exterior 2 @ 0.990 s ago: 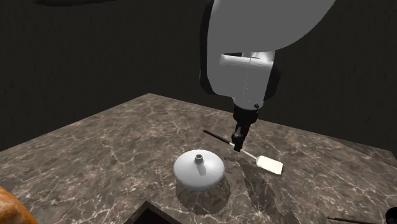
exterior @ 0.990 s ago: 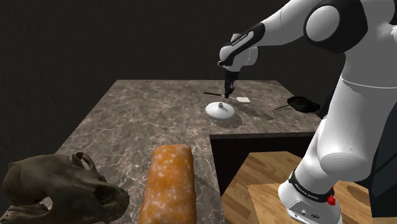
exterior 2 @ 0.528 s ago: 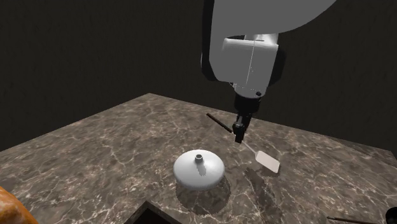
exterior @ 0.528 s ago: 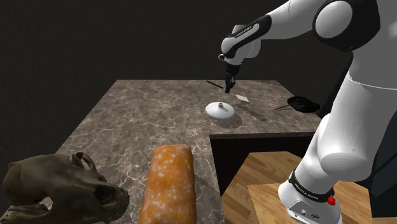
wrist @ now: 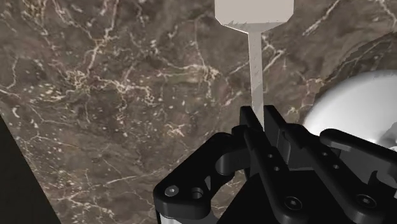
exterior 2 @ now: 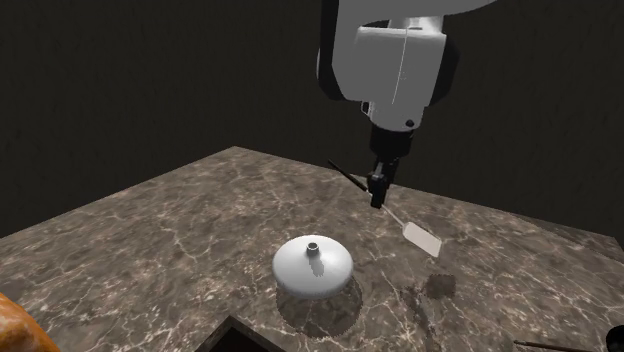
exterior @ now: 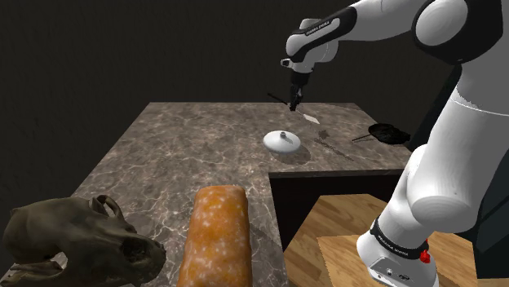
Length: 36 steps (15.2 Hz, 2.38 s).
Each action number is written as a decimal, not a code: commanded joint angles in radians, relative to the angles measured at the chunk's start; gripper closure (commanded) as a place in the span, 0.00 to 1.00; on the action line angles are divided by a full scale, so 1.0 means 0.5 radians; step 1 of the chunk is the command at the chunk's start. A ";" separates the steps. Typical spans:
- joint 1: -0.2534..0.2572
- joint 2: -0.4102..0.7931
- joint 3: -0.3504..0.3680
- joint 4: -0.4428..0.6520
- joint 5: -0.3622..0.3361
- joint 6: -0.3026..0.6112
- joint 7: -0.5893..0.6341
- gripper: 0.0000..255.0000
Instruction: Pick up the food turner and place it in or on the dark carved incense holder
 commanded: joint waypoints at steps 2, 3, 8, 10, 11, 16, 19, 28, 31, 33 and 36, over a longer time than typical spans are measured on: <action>-0.015 -0.063 -0.019 -0.027 -0.040 -0.027 -0.014 1.00; -0.031 -0.109 -0.036 -0.072 -0.067 -0.022 -0.035 1.00; -0.128 -0.321 -0.126 -0.258 -0.207 -0.015 -0.153 1.00; -0.173 -0.396 -0.164 -0.316 -0.262 -0.021 -0.205 1.00; -0.196 -0.431 -0.184 -0.341 -0.289 -0.024 -0.233 1.00; -0.317 -0.582 -0.290 -0.433 -0.412 -0.055 -0.388 1.00; -0.390 -0.649 -0.362 -0.460 -0.476 -0.079 -0.496 1.00; -0.569 -0.730 -0.633 -0.419 -0.597 -0.156 -0.886 1.00; -0.605 -0.710 -0.749 -0.365 -0.605 -0.179 -1.041 1.00; -0.621 -0.670 -0.864 -0.304 -0.592 -0.197 -1.187 1.00; -0.606 -0.632 -0.902 -0.360 -0.571 -0.112 -1.210 1.00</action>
